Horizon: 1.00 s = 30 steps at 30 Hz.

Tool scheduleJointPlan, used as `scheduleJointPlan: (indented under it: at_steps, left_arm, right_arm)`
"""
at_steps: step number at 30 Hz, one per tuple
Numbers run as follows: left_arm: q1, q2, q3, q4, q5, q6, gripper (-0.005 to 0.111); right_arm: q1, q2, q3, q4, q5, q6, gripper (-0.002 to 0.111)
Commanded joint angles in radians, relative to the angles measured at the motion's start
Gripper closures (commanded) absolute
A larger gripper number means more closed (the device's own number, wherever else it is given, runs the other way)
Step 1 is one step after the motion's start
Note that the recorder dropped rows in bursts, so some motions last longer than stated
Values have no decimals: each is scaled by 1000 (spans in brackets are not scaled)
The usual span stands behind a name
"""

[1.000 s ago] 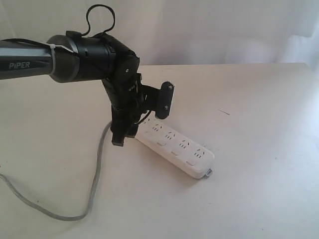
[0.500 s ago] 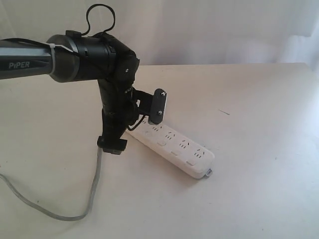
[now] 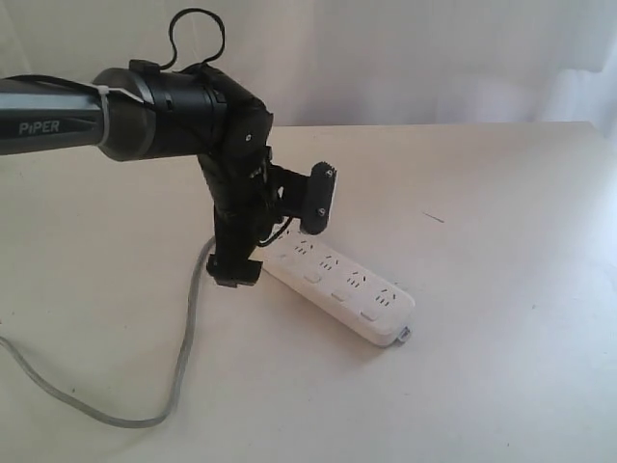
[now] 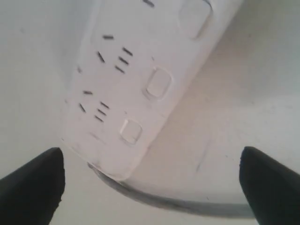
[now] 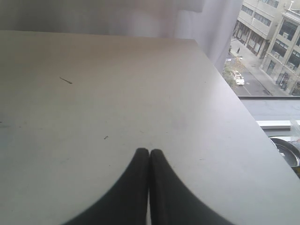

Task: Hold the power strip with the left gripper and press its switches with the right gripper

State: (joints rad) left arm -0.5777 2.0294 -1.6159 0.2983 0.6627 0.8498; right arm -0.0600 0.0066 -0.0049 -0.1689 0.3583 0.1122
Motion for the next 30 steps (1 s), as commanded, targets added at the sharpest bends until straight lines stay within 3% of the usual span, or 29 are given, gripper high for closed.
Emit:
scheduleJointPlan:
  at_steps: [1,7,18,30]
  left_arm:
    - [-24,-15,-3,-62,-117,115,2]
    - [-24,9,-3,-84,-222,202,2]
    - [-15,103,-41,-197,-43,474,2]
    - [77,166,-231,-298,41,534,2]
  right_arm:
    - [2,-7,5,-7,-7,-3,108]
    - [2,-7,5,-7,-7,-3,108]
    - [2,-7,5,-7,-7,-3,108]
    - [2,-7,5,-7,-7,-3,108]
